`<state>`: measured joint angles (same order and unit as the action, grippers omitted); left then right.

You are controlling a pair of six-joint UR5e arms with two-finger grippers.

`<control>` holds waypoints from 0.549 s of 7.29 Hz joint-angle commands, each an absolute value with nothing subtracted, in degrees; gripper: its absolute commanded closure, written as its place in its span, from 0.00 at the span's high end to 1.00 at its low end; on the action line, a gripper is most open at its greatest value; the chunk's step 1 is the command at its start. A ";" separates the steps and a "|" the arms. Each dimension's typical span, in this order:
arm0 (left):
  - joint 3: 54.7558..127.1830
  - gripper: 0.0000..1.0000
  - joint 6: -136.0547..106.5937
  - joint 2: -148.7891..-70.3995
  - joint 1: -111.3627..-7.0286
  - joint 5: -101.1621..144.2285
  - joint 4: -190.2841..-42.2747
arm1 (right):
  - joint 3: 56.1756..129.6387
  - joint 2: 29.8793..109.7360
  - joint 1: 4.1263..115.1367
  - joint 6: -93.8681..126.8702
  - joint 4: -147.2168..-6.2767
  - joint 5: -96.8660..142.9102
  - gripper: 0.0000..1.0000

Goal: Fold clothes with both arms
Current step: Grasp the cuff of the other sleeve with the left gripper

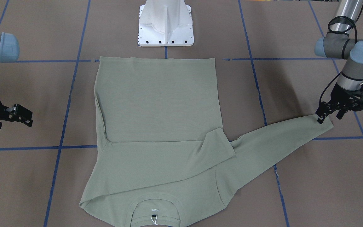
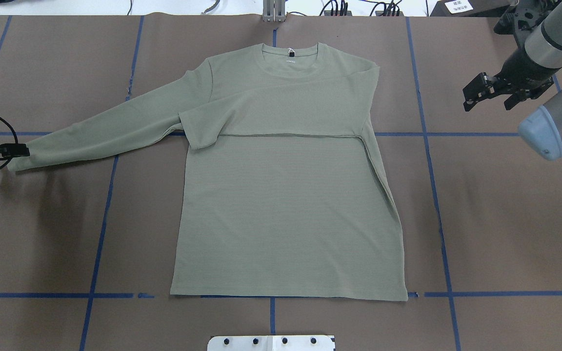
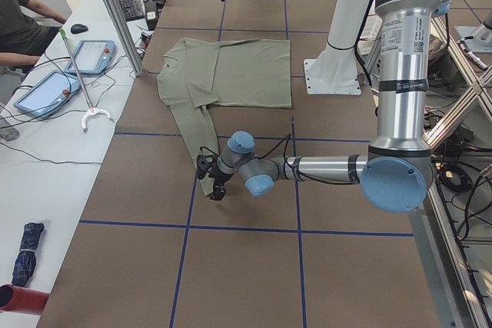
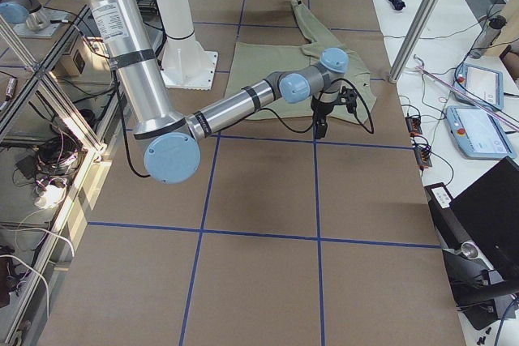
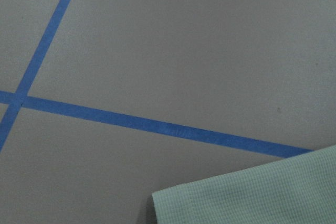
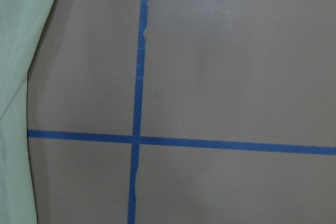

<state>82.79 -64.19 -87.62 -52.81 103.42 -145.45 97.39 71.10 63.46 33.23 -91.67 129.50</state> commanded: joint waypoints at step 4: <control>83.67 0.99 -67.58 -87.10 -49.14 103.62 -145.55 | 97.47 71.10 63.46 33.22 -91.67 129.64 1.00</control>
